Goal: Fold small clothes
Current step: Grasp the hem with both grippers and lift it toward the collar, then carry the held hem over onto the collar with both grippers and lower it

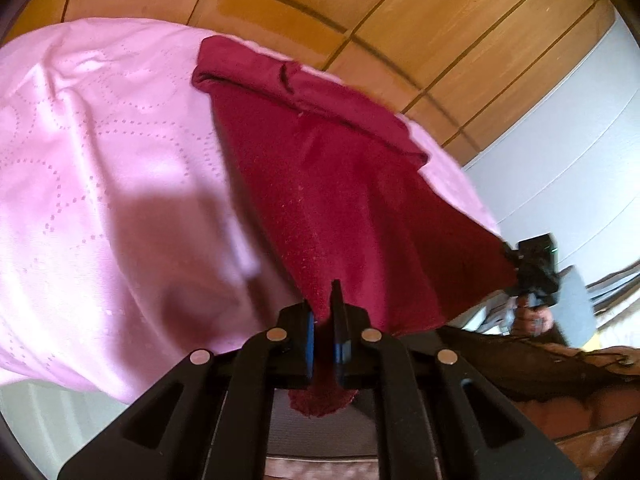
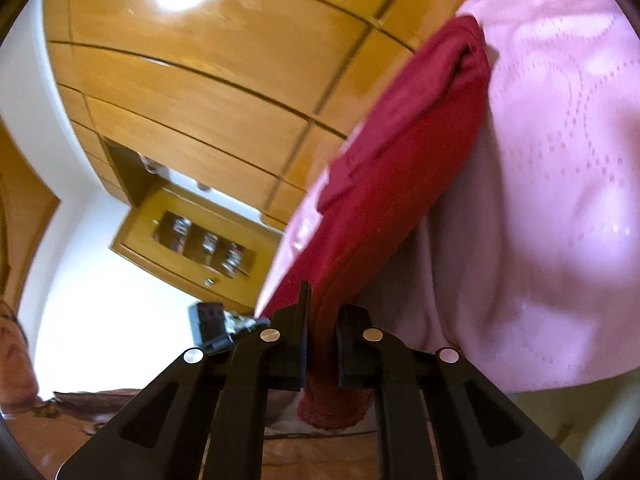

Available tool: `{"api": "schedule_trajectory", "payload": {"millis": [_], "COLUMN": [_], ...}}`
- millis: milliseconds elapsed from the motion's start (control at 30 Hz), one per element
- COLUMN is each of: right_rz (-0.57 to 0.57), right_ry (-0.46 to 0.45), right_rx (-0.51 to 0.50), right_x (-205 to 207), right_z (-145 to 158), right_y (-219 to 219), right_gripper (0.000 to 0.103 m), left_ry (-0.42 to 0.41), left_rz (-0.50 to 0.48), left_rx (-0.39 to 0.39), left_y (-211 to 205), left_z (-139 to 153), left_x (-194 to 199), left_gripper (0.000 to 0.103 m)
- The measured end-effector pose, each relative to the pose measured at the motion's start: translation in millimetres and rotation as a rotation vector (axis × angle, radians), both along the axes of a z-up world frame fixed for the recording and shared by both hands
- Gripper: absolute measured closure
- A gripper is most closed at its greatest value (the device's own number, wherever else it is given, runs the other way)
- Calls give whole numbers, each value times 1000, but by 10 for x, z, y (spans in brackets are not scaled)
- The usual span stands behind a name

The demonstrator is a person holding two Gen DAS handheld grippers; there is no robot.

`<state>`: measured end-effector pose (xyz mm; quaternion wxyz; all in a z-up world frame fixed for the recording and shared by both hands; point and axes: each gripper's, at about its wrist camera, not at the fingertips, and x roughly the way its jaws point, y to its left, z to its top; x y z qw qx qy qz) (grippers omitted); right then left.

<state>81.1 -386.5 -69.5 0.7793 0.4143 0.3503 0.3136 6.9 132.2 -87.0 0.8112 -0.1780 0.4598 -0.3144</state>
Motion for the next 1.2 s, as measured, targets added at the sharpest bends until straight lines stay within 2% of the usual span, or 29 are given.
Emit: {"api": "schedule_trajectory", "payload": {"millis": [200,267,400,467,567,733,867,933,967,1067,1133,1200], "right_rz": [-11,-7,13,24,28,-17,-70,-76,-79,-81,-86,-90], "right_ry": [-72,-110,-235,-276,-302,-226,-115,-98,-93,-89,-86,-83], "right_rx": [68,117,220,250,287,316,331,332,332,318,307,299], "right_x": [-48,-102,-213,-244,-259,-183,104,233,353,591,788,962], "right_z": [89,104,246,301,313,68,-179,-206,-205,-169,-125,-86], "right_y": [-131,-206,-275,-291,-323,-442,-540,-560,-566,-547,-541,-566], "right_gripper": [94,94,94,94,94,94,94,94,94,94,94,94], "left_ry": [-60,-110,-218,-232,-207,-119,-11,27,44,54,49,31], "left_rz": [-2,8,6,14,25,62,140,168,186,217,233,253], "left_rx": [-131,-184,-294,-338,-398,-447,-380,-413,-455,-490,-473,-410], "left_y": [117,142,242,293,357,363,371,376,407,463,446,387], "left_z": [223,309,478,516,469,285,87,-21,-64,-118,-113,-89], "left_x": [-171,-268,-482,-539,-550,-386,-56,123,261,544,744,970], "left_gripper": [98,98,97,97,97,96,96,96,96,95,95,95]}}
